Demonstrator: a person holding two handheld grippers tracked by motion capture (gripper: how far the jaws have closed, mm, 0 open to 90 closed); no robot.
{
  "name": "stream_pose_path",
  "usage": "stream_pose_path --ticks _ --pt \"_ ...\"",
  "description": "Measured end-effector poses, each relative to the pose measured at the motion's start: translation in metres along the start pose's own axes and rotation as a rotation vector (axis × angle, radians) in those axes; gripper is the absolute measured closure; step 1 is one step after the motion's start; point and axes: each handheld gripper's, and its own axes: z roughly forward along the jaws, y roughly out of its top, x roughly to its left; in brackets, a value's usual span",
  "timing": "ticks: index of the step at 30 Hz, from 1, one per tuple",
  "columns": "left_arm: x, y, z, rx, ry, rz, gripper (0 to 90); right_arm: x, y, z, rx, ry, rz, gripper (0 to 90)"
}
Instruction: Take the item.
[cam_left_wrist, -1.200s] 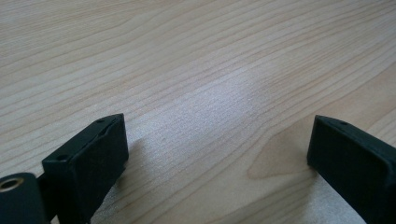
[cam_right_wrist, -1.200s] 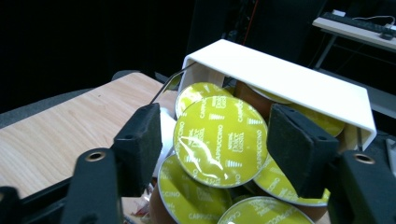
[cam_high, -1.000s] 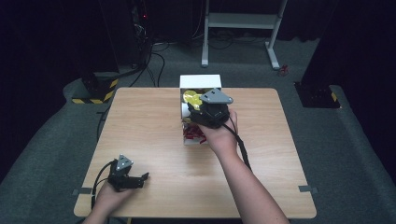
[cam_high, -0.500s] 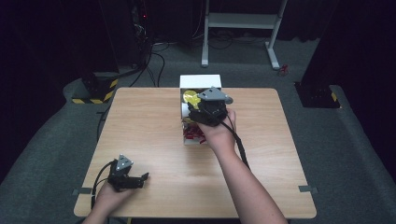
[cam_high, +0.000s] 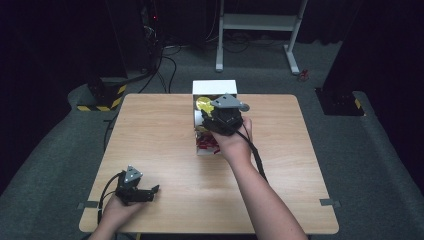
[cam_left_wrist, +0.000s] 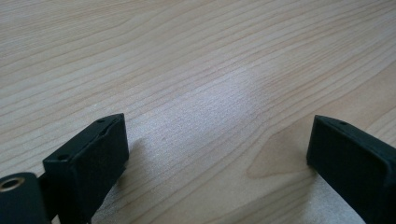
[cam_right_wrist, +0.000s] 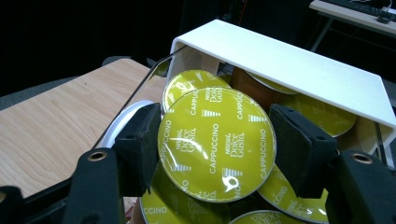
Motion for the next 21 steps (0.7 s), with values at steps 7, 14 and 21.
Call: stream_pose_path --ticks 7,14,21 --pt "0.0 0.0 0.0 0.0 0.0 0.0 5.9 0.0 0.0 -0.001 -0.002 0.003 0.003 37.4" --pt "0.0 0.0 0.0 0.0 0.0 0.0 5.9 0.0 0.001 -0.004 -0.019 0.004 0.001 37.5" --pt "0.0 0.0 0.0 0.0 0.0 0.0 5.9 0.001 0.004 -0.012 -0.05 0.004 0.001 37.6"
